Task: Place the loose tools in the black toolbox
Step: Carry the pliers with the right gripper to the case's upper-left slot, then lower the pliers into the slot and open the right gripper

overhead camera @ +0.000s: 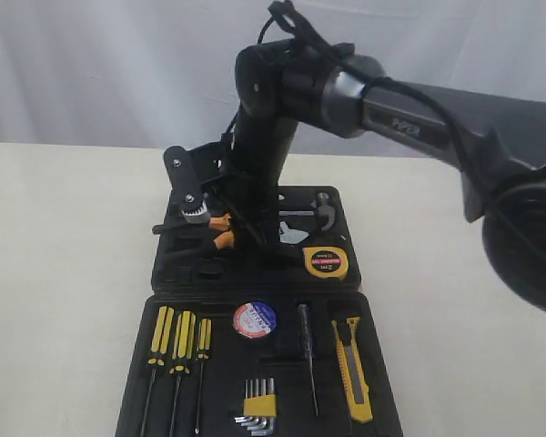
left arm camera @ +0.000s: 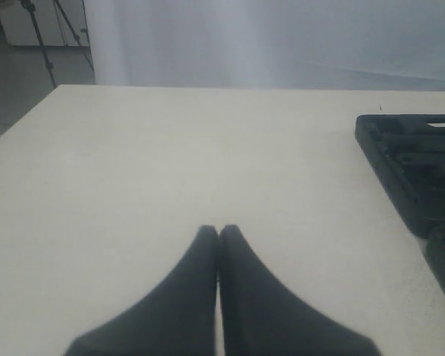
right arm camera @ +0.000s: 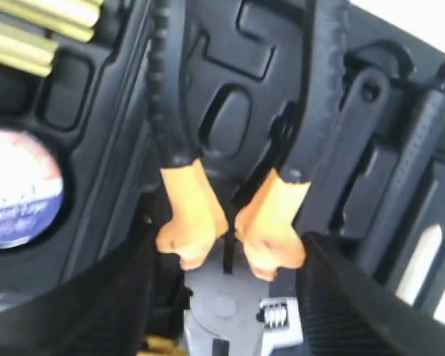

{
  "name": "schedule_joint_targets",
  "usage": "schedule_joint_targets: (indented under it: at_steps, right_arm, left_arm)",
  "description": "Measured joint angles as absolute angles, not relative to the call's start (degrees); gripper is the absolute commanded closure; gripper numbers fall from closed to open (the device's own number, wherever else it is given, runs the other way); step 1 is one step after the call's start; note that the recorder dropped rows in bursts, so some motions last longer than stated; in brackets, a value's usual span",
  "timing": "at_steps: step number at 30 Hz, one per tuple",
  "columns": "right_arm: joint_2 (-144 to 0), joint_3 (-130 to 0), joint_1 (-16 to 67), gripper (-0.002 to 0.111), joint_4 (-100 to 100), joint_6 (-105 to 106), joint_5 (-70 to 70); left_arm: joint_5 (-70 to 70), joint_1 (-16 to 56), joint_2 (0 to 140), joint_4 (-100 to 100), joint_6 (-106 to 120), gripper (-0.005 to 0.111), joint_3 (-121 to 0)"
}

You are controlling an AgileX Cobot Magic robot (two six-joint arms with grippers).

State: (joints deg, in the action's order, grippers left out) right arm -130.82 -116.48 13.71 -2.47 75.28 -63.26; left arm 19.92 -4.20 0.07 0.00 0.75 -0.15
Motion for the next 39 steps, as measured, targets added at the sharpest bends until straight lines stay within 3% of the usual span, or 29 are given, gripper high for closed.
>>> schedule_joint_targets:
  at_steps: [11,39]
  right_arm:
    - [-139.6,-125.42,13.83,0.109,-2.94,65.74,-63.75]
    - [-142.22,-126.58,13.83,0.108,1.02,57.79,-69.48]
  left_arm:
    - [19.92,-4.2,0.07,0.0,0.75,0.107,-0.15]
    - [19.92,-4.2,0.07,0.0,0.75,0.107,-0.15]
